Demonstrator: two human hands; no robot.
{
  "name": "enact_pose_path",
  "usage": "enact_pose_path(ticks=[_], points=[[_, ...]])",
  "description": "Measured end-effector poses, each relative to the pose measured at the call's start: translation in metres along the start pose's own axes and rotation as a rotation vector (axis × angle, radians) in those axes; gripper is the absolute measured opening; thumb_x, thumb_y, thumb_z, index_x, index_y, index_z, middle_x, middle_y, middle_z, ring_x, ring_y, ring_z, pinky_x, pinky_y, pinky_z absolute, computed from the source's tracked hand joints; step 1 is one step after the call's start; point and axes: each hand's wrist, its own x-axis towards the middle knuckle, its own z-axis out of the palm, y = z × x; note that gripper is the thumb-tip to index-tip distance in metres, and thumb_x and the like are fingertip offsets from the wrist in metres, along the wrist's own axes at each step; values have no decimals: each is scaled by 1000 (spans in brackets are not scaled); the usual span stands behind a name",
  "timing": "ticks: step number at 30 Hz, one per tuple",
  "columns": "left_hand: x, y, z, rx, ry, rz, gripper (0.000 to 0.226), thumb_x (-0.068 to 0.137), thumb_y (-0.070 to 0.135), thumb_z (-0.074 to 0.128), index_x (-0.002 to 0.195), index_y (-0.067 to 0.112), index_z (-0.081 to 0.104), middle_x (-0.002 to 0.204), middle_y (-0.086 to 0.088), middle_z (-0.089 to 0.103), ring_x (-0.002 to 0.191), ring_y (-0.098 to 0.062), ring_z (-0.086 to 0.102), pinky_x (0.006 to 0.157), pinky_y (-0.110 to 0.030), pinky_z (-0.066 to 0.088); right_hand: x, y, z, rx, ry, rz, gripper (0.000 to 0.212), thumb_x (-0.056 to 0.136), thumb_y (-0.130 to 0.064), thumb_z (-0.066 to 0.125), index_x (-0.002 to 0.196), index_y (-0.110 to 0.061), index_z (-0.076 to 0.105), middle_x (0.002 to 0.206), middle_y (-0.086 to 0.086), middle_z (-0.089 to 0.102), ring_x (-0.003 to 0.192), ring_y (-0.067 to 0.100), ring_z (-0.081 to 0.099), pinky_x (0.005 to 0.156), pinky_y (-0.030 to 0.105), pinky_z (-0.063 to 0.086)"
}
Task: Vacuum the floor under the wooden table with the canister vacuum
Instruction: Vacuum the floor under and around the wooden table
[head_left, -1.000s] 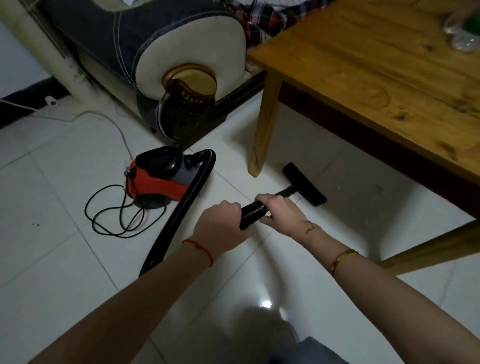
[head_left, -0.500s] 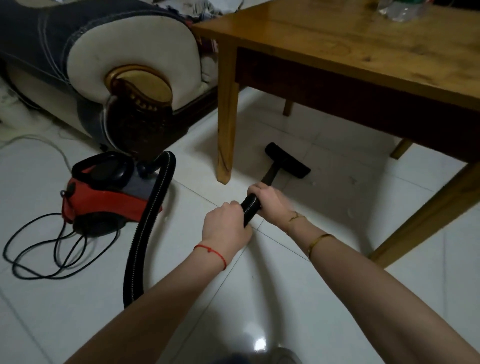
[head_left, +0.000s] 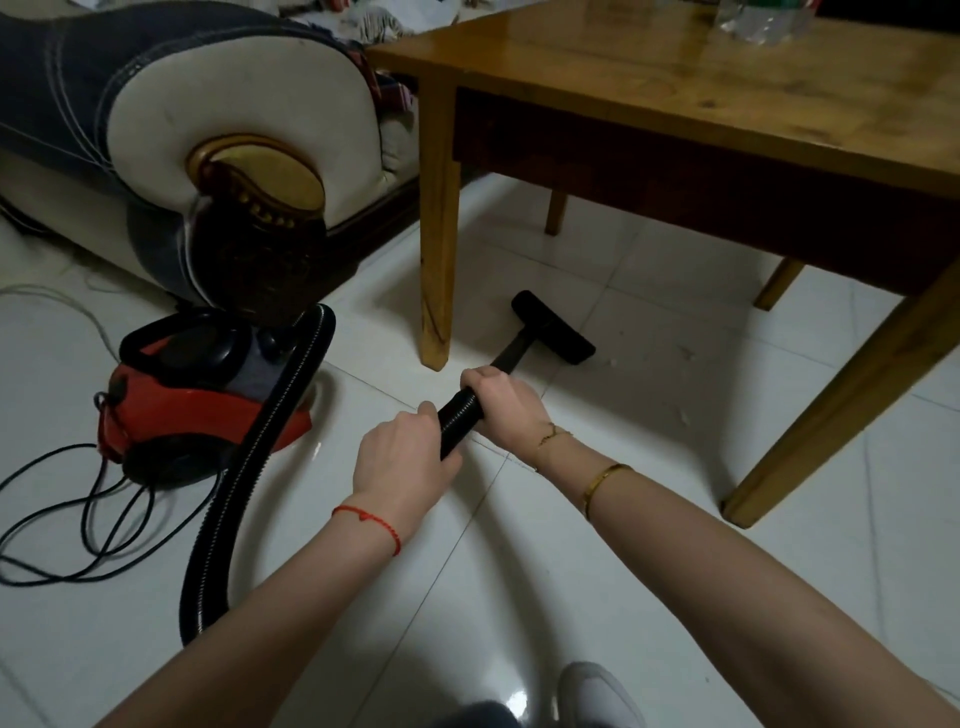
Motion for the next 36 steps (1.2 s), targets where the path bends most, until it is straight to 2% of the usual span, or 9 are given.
enact_pose_path(ticks=[3, 7, 12, 15, 18, 23, 29, 32, 36], points=[[20, 9, 9, 0, 8, -2, 29, 90, 38, 52, 104, 13, 48, 94, -7, 64, 85, -28, 64, 61, -30, 37, 11, 18, 3, 0, 31, 15, 18, 85, -16, 64, 99, -11, 55, 101, 7, 59, 86, 26, 57, 62, 28, 38], [58, 32, 23, 3, 14, 14, 27, 92, 36, 51, 107, 14, 46, 97, -6, 64, 86, -27, 64, 63, -30, 37, 30, 56, 7, 35, 59, 47, 17, 83, -13, 66, 97, -13, 56, 101, 6, 57, 84, 23, 59, 69, 32, 51], [114, 71, 42, 26, 53, 51, 26, 93, 33, 51, 109, 14, 46, 99, -7, 65, 88, -27, 66, 62, -30, 35, 56, 120, 4, 40, 80, 105, 14, 82, -6, 62, 93, -10, 54, 95, 8, 55, 78, 24, 56, 65, 32, 45], [147, 97, 54, 10, 59, 84, 28, 92, 34, 52, 110, 13, 47, 100, -7, 65, 89, -28, 66, 62, -30, 36, 69, 163, 2, 36, 49, 172, 18, 81, 0, 58, 96, -8, 55, 99, 12, 58, 85, 29, 59, 67, 30, 43], [178, 123, 65, -5, 54, 117, 28, 92, 30, 54, 111, 12, 47, 99, -8, 65, 89, -28, 66, 62, -30, 38, 78, 204, 2, 39, 31, 220, 22, 82, -1, 55, 103, -9, 55, 107, 12, 58, 95, 30, 59, 74, 30, 45], [209, 157, 78, -14, 41, 135, 27, 92, 26, 54, 115, 11, 49, 103, -8, 66, 93, -28, 66, 63, -29, 37, 84, 245, -6, 36, 26, 310, 14, 91, -10, 47, 102, -11, 55, 110, 10, 57, 95, 31, 56, 67, 27, 28], [202, 145, 73, -4, 73, 170, 28, 92, 25, 54, 116, 11, 48, 104, -8, 65, 94, -28, 66, 64, -29, 36, 80, 231, -10, 74, 10, 306, 8, 91, -13, 49, 95, -17, 54, 95, 2, 55, 88, 23, 56, 68, 27, 35], [184, 124, 66, -9, 77, 175, 29, 93, 29, 54, 114, 11, 48, 103, -9, 64, 93, -29, 65, 64, -30, 37, 75, 208, -6, 52, 36, 228, 20, 83, -7, 59, 103, -11, 58, 106, 9, 60, 95, 27, 59, 76, 29, 44], [157, 88, 53, 17, 87, 185, 29, 92, 35, 53, 111, 13, 48, 98, -7, 64, 86, -27, 66, 61, -29, 39, 70, 164, -1, -30, 69, 175, 19, 81, -8, 62, 99, -10, 56, 99, 9, 60, 87, 27, 60, 63, 28, 40]])
